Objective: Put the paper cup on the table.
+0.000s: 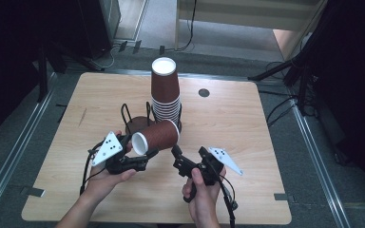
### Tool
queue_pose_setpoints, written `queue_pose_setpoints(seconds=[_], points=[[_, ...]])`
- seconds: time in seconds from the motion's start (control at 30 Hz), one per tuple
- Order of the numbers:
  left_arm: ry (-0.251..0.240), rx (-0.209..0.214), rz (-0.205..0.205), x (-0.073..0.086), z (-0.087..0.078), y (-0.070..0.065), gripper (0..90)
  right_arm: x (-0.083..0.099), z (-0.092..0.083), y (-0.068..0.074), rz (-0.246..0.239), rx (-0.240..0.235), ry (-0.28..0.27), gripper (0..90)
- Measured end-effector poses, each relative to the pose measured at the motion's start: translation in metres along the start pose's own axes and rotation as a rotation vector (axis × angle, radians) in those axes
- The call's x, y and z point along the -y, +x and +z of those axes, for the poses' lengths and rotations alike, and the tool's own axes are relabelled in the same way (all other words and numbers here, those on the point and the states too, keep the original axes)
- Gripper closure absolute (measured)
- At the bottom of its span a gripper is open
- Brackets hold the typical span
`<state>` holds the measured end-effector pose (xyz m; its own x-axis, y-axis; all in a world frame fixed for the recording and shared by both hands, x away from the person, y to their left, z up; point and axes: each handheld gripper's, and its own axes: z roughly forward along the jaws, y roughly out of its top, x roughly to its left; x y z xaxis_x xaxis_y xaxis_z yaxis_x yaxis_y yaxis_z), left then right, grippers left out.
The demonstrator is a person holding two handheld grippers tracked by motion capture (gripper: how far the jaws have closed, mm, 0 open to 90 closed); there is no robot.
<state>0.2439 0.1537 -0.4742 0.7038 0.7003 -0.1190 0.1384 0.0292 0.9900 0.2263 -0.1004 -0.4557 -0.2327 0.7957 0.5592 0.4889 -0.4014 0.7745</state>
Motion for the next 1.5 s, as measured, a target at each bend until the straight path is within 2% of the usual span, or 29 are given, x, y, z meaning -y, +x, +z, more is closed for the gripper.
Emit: queue_pose_setpoints(seconds=[0.07, 0.2, 0.4, 0.47, 0.67, 0.73, 0.87, 1.13, 1.33, 1.5], points=[[-0.003, 0.000, 0.003, 0.000, 0.000, 0.000, 21.7, -0.002, 0.000, -0.001, 0.071, 0.002, -0.008, 0.0], [-0.004, 0.000, 0.015, 0.001, 0.001, -0.002, 21.7, -0.001, -0.004, 0.003, 0.128, 0.041, -0.033, 0.0], [-0.013, 0.001, 0.030, 0.005, 0.004, -0.005, 21.8, 0.001, -0.002, 0.008, 0.262, 0.018, -0.017, 0.0], [-0.014, -0.002, 0.033, 0.006, 0.004, -0.006, 21.7, 0.000, -0.002, 0.008, 0.307, 0.024, -0.020, 0.0], [-0.017, -0.004, 0.032, 0.008, 0.006, -0.007, 21.7, 0.000, 0.001, 0.006, 0.502, -0.009, 0.016, 0.0], [-0.021, -0.003, 0.035, 0.008, 0.006, -0.008, 21.7, 0.001, 0.003, 0.006, 0.547, -0.024, 0.034, 0.0], [-0.025, -0.004, 0.043, 0.008, 0.006, -0.009, 21.7, 0.002, 0.006, 0.007, 0.601, -0.036, 0.039, 0.0], [-0.033, -0.002, 0.054, 0.008, 0.007, -0.010, 21.8, 0.001, 0.010, 0.004, 0.740, -0.085, 0.071, 0.0], [-0.036, 0.002, 0.061, 0.009, 0.008, -0.011, 21.8, 0.001, 0.012, 0.002, 0.798, -0.102, 0.079, 0.0], [-0.039, 0.005, 0.072, 0.010, 0.008, -0.013, 21.8, 0.002, 0.015, 0.002, 0.844, -0.119, 0.113, 0.0]])
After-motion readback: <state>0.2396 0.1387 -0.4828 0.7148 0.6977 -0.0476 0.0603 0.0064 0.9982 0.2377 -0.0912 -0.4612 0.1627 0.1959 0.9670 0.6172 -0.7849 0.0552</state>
